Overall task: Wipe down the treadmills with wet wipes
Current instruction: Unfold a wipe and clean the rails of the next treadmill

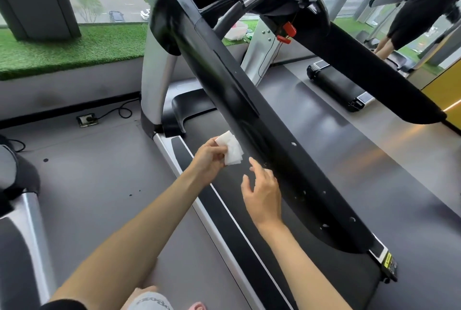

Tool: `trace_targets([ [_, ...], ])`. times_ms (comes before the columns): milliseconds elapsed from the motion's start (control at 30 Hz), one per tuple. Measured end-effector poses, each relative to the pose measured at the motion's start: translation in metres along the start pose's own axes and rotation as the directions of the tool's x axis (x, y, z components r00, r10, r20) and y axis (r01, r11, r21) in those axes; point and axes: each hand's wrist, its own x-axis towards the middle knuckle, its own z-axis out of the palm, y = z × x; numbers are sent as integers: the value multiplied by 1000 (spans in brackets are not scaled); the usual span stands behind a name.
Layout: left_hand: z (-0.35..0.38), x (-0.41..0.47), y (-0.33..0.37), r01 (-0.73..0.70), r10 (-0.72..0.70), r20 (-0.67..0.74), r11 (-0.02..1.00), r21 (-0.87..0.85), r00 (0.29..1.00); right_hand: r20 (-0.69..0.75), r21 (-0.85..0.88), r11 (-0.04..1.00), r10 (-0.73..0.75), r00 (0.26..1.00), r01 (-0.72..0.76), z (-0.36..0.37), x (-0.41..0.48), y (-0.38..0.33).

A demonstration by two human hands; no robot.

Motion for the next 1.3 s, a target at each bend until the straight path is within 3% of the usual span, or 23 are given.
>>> trace_targets([
  [100,-6,-16,3,13,-18,90,998,58,996,179,324,839,399,899,-437,3,13,-17],
  [233,-14,-32,5,21,-47,116,977,212,992,287,639,534,503,815,-554,3,28,-21],
  [300,-19,-37,6,24,-60,111,955,297,992,350,660,472,495,795,-585,2,26,-24],
  [800,-16,-57,5,74,-76,-21,813,578,997,461,656,407,451,765,-635,-3,18,-22],
  [900,-13,-59,1,68,61,-161,720,690,985,362,669,472,468,806,-574,-3,15,-19],
  [1100,0,-67,2,126,-49,-137,764,633,989,277,559,705,338,900,-436,3,5,-17],
  [1200,0,-69,0,131,-41,-156,769,626,987,299,533,741,286,910,-408,4,2,-17],
  [1300,-4,-73,3,144,-73,-142,788,599,987,296,566,703,314,902,-430,5,1,-16],
])
